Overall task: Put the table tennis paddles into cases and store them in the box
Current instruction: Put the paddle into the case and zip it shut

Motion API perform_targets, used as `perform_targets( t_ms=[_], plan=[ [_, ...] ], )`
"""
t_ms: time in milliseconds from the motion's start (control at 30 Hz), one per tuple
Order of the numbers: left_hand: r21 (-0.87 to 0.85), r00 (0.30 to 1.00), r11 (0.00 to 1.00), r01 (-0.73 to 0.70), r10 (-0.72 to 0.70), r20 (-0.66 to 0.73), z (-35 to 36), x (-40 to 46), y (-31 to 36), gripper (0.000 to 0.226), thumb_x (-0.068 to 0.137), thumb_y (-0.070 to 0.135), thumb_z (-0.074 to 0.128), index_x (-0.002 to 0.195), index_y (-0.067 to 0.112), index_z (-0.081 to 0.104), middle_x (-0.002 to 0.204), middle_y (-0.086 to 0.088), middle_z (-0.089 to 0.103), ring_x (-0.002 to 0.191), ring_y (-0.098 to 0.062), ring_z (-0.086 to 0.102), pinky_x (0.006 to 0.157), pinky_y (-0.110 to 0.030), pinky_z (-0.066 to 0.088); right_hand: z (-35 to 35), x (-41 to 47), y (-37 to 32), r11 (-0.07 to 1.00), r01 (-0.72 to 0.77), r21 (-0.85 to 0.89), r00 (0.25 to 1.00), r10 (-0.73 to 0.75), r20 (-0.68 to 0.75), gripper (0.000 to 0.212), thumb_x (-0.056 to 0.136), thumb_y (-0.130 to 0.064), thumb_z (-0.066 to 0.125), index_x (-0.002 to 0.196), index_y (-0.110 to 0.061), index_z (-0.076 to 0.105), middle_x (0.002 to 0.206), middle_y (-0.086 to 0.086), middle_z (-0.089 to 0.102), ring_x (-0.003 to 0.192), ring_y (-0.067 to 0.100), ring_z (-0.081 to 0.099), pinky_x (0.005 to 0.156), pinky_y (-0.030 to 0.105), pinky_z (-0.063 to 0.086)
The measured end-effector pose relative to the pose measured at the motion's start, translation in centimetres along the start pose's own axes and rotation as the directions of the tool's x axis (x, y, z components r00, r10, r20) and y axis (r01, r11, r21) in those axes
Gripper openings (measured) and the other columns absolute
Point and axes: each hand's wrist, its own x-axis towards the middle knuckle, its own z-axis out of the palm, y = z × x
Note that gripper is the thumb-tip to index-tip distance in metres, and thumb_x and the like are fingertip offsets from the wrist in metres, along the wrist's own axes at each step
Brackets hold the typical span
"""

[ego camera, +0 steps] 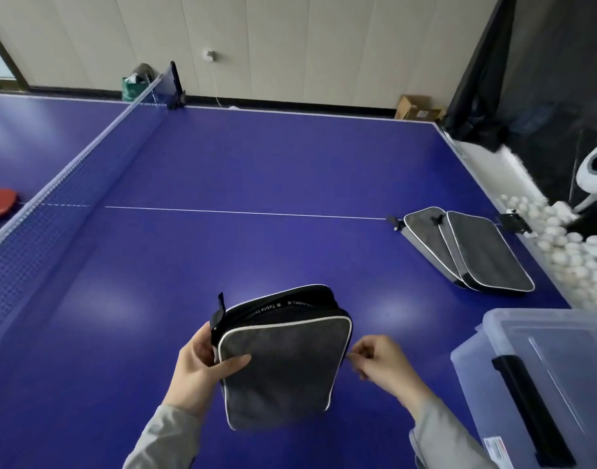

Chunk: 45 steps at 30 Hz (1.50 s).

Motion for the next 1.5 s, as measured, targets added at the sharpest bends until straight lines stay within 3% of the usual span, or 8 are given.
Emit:
perform_targets(
  t_ms=[267,467,600,767,967,1133,1400,1500],
  plan=[
    [0.134,0.992,0.990,-0.051,0.035,0.118,-0.7,0.4,1.3,0.054,0.044,-0.002,0.089,0.093,0.013,0.069,0.083,-0.011,0.070,0.076,-0.022,0.063,0.067,-0.031,0.050,-0.9,-1.1,-3.3,0.972,-0.078,0.221,0.994,0.094,-0.064,0.026,0.087,-0.007,0.057,0.062,-0.015,0.058,0.047,-0.004,0.057,0.042,0.008,0.051,0.051,0.022,0.042],
    [0.143,0.995,0.989,-0.046,0.034,0.091,-0.8,0.3,1.1,0.054,0.047,0.002,0.087,0.095,0.018,0.070,0.082,-0.007,0.071,0.076,-0.018,0.063,0.066,-0.025,0.051,-4.0,-2.4,-8.0,0.950,0.027,0.311,0.991,0.015,-0.129,0.021,0.087,-0.010,0.059,0.066,-0.012,0.061,0.048,-0.005,0.057,0.044,0.008,0.049,0.053,0.023,0.045],
    [0.138,0.996,0.989,-0.047,0.037,0.075,-0.2,0.3,1.5,0.054,0.046,0.001,0.088,0.094,0.020,0.072,0.083,-0.007,0.072,0.072,-0.016,0.064,0.064,-0.022,0.052,-4.4,-3.2,-11.0,0.951,0.103,0.291,0.983,-0.053,-0.173,0.019,0.086,-0.011,0.060,0.068,-0.010,0.063,0.049,-0.004,0.059,0.045,0.007,0.049,0.058,0.028,0.046],
    [0.165,0.997,0.985,-0.050,0.039,0.068,1.2,0.7,2.6,0.050,0.046,0.004,0.085,0.091,0.021,0.073,0.076,0.000,0.072,0.062,-0.008,0.063,0.060,-0.018,0.051,-3.8,-3.9,-13.8,0.962,0.181,0.204,0.960,-0.127,-0.250,0.017,0.086,-0.014,0.062,0.069,-0.011,0.065,0.051,-0.005,0.061,0.043,0.002,0.050,0.051,0.018,0.043],
    [0.298,0.997,0.953,-0.063,0.044,0.069,3.2,1.4,4.1,0.048,0.044,0.022,0.087,0.088,0.030,0.072,0.087,-0.002,0.075,0.082,-0.017,0.071,0.076,-0.031,0.056,-2.1,-4.7,-15.9,0.961,0.261,0.090,0.930,-0.226,-0.289,0.014,0.085,-0.018,0.063,0.072,-0.011,0.065,0.062,0.000,0.067,0.056,0.005,0.059,0.051,0.008,0.040],
    [0.396,0.995,0.914,-0.081,0.055,0.078,4.1,1.6,5.0,0.042,0.051,0.018,0.083,0.087,0.034,0.070,0.086,0.003,0.074,0.085,-0.014,0.070,0.082,-0.037,0.055,-1.5,-5.2,-16.6,0.954,0.296,0.051,0.906,-0.264,-0.330,0.015,0.085,-0.020,0.064,0.072,-0.013,0.065,0.063,-0.001,0.067,0.065,0.012,0.063,0.056,0.012,0.041],
    [0.483,0.992,0.868,-0.115,0.077,0.097,5.3,1.7,5.7,0.035,0.058,0.013,0.081,0.081,0.035,0.070,0.080,0.010,0.073,0.081,-0.004,0.066,0.074,-0.022,0.047,-0.8,-5.9,-17.8,0.951,0.309,-0.022,0.885,-0.295,-0.359,0.014,0.083,-0.016,0.061,0.070,-0.019,0.061,0.064,-0.006,0.066,0.071,0.015,0.064,0.066,0.028,0.048],
    [0.489,0.994,0.866,-0.103,0.070,0.085,5.8,1.8,5.6,0.031,0.062,0.010,0.081,0.079,0.033,0.069,0.075,0.010,0.071,0.077,-0.008,0.066,0.073,-0.022,0.046,0.3,-6.3,-18.1,0.943,0.331,-0.048,0.876,-0.325,-0.356,0.012,0.084,-0.020,0.063,0.073,-0.020,0.061,0.065,-0.009,0.062,0.071,0.013,0.062,0.064,0.024,0.045]
  ],
)
